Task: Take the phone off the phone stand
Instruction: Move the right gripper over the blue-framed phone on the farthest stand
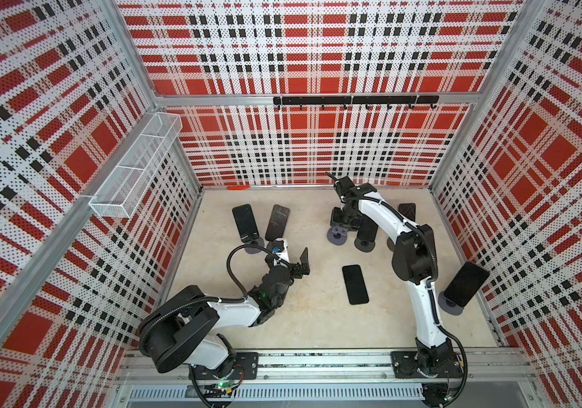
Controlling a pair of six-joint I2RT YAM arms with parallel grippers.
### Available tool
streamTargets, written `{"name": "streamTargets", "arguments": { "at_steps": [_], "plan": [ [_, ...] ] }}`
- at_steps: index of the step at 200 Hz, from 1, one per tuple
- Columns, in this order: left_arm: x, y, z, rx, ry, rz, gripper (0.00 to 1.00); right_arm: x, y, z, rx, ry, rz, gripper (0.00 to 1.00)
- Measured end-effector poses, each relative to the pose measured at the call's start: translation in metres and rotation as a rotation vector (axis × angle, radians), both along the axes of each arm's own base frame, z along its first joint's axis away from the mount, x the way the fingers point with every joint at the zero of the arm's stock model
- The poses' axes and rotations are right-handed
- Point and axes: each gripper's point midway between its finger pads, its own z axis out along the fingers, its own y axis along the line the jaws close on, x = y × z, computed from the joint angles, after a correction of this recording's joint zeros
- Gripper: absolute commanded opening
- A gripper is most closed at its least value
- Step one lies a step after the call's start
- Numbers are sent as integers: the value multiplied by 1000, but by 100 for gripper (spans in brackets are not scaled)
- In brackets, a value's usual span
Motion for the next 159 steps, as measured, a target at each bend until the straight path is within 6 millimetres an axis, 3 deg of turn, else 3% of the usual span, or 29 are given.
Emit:
{"name": "streamTargets", "arguments": {
  "at_steps": [40,65,106,132,159],
  "plan": [
    [-1,-3,1,-11,2,-19,98,8,2,-18,-21,17,5,63],
    [-3,-2,5,-24,-5,-21,98,8,0,-19,-33,20,6,76],
    [-4,-4,5,-35,-2,-34,98,4,2,-23,-22,38,11,84],
    [-5,-5,5,-37,-1,-40,98,5,6,-17,4,28,13,87],
    [-5,-5,5,-38,0,-40,98,3,14,6,61,-1,20,89]
  ]
}}
